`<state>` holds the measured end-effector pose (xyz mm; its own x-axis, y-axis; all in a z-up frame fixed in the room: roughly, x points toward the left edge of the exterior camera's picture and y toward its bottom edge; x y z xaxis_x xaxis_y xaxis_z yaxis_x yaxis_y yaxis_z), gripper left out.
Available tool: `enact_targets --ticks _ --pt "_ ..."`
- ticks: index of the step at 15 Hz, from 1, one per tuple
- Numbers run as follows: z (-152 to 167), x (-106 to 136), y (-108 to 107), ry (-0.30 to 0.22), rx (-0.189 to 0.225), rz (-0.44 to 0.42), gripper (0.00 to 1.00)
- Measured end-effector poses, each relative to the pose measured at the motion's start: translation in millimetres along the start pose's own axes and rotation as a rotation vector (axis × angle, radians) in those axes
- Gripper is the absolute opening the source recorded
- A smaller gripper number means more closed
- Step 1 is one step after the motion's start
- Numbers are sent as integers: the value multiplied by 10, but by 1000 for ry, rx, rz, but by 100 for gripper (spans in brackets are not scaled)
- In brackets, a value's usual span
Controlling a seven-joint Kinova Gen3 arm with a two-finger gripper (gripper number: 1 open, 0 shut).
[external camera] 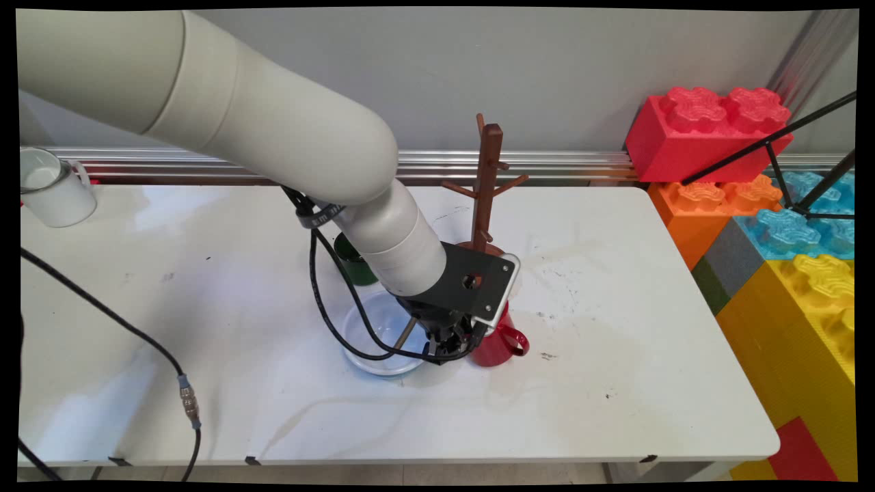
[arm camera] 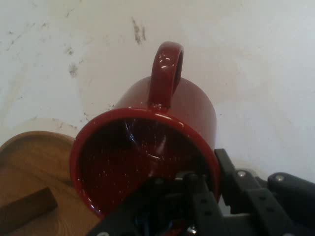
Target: Place the picked object on the table
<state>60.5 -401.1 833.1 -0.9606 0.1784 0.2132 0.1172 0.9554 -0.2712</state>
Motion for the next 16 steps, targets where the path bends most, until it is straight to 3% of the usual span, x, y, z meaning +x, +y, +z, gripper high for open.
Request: enact_targets --ticks 6,7,16 --pt "94 -19 9 -12 12 19 0" --pt "104 -23 14 -14 12 21 100" --pt "153 -58 59 -15 7 -1 100"
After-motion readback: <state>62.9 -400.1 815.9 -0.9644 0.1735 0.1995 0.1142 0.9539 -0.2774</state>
